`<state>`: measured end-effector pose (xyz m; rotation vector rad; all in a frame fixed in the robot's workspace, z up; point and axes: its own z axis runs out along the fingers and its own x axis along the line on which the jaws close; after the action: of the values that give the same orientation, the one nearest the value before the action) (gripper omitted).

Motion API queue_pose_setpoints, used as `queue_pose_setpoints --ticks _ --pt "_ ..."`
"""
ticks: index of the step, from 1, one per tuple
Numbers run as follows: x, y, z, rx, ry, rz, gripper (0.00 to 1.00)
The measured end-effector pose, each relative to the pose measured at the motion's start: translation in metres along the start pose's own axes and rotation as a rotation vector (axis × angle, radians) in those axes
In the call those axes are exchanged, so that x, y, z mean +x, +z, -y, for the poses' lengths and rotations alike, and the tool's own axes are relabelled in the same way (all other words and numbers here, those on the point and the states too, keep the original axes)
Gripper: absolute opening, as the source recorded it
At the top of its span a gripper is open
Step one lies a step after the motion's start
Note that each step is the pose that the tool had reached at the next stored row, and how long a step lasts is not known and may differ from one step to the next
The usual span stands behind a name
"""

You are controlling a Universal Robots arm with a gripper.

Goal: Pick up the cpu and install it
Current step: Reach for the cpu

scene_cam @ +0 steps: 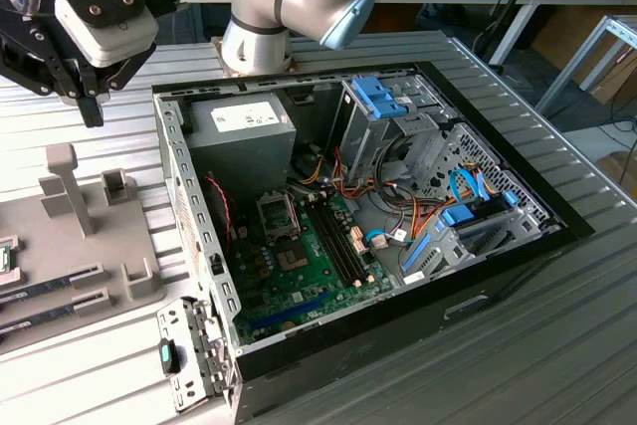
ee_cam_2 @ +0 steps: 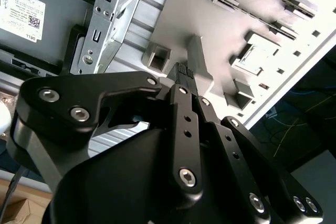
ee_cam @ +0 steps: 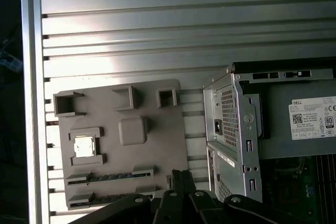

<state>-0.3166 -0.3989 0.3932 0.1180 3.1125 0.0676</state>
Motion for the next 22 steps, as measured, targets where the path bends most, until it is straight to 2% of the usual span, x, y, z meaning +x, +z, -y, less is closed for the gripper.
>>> queue_pose_setpoints --ticks 22 --pt "0.0216 -0.0006 0.0016 0.0000 0.000 0.0001 0.11"
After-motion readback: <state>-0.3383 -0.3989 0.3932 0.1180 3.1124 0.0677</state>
